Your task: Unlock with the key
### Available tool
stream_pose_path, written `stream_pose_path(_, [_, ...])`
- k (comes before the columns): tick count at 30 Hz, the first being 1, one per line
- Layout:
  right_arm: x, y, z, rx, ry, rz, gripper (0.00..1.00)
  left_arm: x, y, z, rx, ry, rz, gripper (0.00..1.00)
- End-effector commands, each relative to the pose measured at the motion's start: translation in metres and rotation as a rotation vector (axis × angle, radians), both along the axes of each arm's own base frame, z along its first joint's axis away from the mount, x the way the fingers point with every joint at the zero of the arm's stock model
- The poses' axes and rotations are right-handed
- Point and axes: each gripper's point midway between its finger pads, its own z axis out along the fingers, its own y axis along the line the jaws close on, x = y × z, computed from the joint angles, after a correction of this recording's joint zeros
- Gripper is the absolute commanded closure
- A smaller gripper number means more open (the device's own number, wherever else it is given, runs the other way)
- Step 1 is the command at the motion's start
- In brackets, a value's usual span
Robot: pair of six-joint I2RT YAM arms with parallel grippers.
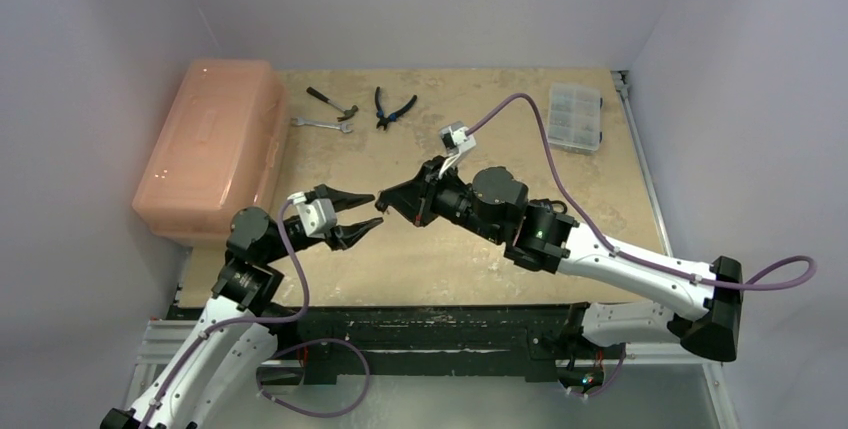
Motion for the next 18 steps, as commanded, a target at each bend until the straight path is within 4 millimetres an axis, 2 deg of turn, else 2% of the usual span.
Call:
stream_pose_path(1, [-0.0015, 0.0068, 0.0291, 0.068, -0.005, 0.024, 1.0, 0.0079, 0.0032, 0.0138, -0.023, -0.12, 0.045, 0.56])
stream_pose_path(9, [-0.0008, 0.0103, 0.0252, 0.061, 0.007, 0.029, 1.0, 0.0099, 0.0098, 0.0161, -0.019, -0.151, 0.09, 0.6])
stream_pose_path(18, [-0.0023, 0.0162, 0.0234, 0.068, 0.023, 0.048, 1.0, 0.0108, 0.0079, 0.0158, -0.031, -0.143, 0.083, 0.61])
